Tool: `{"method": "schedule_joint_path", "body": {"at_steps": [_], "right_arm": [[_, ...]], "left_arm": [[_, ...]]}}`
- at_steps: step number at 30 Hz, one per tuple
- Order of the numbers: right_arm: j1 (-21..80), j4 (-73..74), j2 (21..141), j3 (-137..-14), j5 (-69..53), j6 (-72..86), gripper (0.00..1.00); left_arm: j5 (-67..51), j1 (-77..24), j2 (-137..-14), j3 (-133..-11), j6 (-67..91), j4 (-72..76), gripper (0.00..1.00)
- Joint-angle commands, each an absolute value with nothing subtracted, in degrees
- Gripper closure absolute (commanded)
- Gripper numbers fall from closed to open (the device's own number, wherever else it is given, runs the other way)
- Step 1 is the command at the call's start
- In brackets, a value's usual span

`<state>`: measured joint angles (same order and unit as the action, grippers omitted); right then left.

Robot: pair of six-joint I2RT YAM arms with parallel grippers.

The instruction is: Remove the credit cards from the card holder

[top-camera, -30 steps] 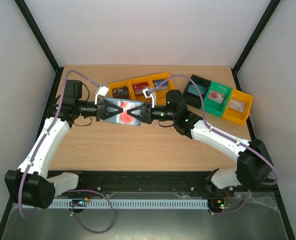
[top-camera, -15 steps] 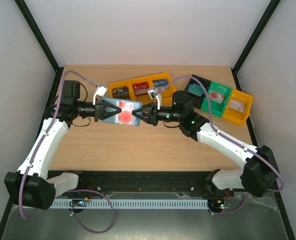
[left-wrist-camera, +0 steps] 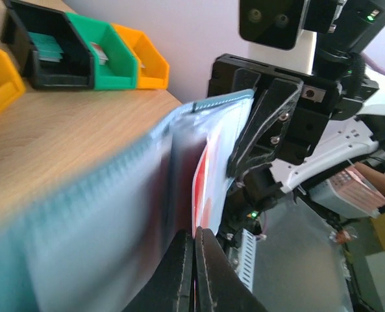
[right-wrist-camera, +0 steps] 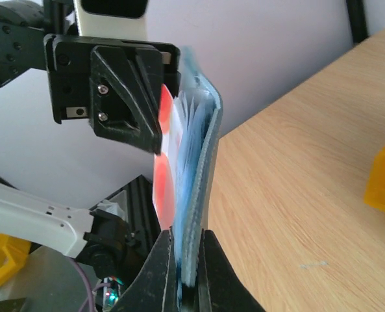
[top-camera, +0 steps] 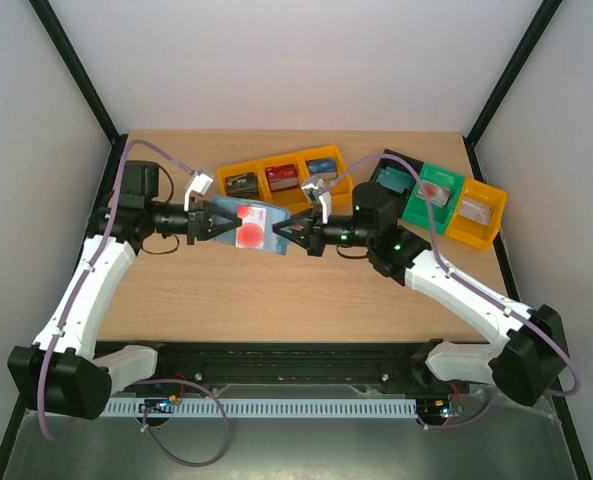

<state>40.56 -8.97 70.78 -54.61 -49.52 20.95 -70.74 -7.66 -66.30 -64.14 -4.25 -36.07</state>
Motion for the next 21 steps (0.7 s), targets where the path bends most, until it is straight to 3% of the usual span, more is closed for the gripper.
{"method": "schedule_joint_path", "body": {"at_steps": [1,9,17,21], "right_arm": [[38.49,-2.99,66.71,-55.43,-46.96,17.65,0.98],[35.65,2.22,66.78,-56.34,-43.85,16.92,0.98],[34.52,19.68,75.83,-60.22,-28.92,13.35,0.98],[35.85,19.94,80.34,-59.00,-40.50,12.45,0.98]], "left_arm": [[-68.73,-5.80,-65.34,-66.25,-5.90,-36.91,0.98],[-66.73,-5.31,-64.75,-66.48,-6.44,-37.44,0.98],[-54.94,-4.11,-64.84,-71.56,-8.38,-40.14,0.98],[-55.49,-4.10,-64.86,-73.51,-8.66,-41.17,0.98]]}}
